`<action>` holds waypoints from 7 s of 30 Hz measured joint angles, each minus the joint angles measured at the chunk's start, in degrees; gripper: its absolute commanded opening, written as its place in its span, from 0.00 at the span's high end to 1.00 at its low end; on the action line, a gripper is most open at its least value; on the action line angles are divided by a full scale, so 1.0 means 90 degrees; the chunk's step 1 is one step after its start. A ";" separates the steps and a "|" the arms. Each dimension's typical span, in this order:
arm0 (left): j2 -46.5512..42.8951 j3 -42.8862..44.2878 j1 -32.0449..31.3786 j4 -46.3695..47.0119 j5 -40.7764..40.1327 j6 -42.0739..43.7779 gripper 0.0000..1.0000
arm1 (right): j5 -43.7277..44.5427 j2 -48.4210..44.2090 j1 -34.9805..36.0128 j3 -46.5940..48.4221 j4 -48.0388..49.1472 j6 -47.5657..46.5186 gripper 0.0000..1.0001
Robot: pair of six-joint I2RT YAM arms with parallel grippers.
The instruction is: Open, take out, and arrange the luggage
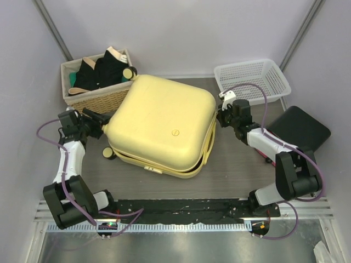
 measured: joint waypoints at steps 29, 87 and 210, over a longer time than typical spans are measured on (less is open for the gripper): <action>0.0704 0.0789 0.0080 -0.0908 0.0488 0.0644 1.00 | -0.3359 0.2144 -0.0896 0.1928 0.0204 -0.1821 0.99; 0.0418 0.1593 -0.0304 -0.1838 -0.1302 0.1423 1.00 | -0.4090 0.2837 -0.0571 0.4116 0.0554 0.0894 0.13; -0.1209 -0.0070 -0.1241 -0.2601 -0.0984 0.1321 0.33 | 0.6766 0.2008 0.4420 0.5639 0.1872 -0.7628 0.33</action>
